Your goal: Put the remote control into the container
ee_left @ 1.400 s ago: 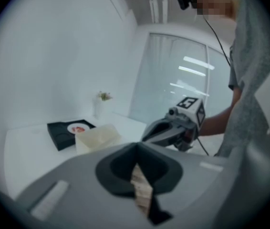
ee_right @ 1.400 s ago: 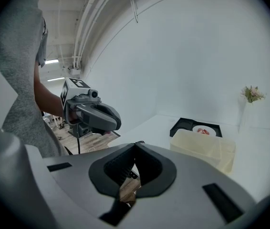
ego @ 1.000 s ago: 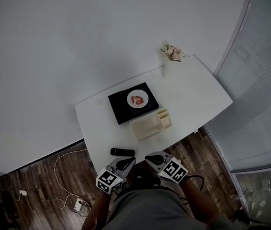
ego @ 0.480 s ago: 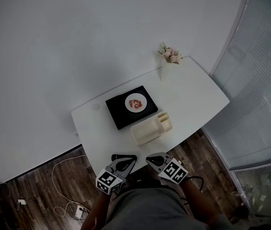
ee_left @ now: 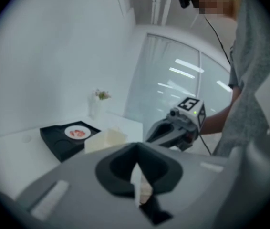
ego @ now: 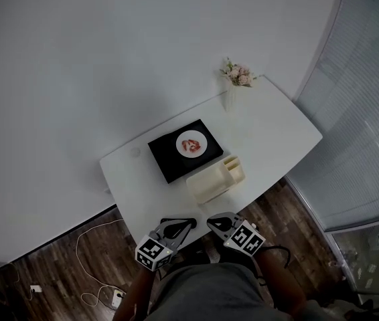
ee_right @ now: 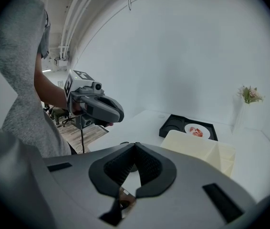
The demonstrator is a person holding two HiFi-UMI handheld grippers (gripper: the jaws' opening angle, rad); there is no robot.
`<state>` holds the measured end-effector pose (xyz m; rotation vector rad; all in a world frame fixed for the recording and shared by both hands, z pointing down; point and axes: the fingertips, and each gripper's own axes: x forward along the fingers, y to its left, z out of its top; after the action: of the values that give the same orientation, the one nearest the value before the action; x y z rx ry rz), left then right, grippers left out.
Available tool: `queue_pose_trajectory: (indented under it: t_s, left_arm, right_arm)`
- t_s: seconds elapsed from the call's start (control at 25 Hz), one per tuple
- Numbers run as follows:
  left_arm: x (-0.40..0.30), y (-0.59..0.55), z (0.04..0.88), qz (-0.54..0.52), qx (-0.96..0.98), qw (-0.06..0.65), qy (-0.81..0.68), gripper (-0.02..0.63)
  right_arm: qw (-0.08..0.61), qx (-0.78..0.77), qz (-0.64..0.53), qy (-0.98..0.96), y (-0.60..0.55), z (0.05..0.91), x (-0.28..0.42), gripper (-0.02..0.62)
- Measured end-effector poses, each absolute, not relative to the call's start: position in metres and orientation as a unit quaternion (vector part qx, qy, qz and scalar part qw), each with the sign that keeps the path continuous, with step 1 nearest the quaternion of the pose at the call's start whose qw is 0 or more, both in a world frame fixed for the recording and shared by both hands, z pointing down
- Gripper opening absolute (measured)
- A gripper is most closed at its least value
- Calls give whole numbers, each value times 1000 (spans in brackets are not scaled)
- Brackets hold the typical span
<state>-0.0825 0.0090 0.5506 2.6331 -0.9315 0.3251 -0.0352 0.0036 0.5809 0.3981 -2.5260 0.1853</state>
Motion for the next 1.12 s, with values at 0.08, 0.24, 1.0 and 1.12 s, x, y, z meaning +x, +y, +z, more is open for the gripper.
queue_pose_trajectory:
  t_s: [0.08,0.24,1.0,1.12]
  left_arm:
    - [-83,6,552,113,924,164,-327,0]
    - [-89,-1,560,106,916,168,-348,0]
    - [-92,9,618,249,910,158,-291,2]
    - [-97,14,641,311,901,140,-269,4]
  right_arm:
    - [285,148,69,-945,0,583,-34,15]
    - [292,134,70,-944,0,591,-31,15]
    - [295,138,82,-942,-8,598,-42,15]
    - [301,139,82,-940,-6,602,-41,15]
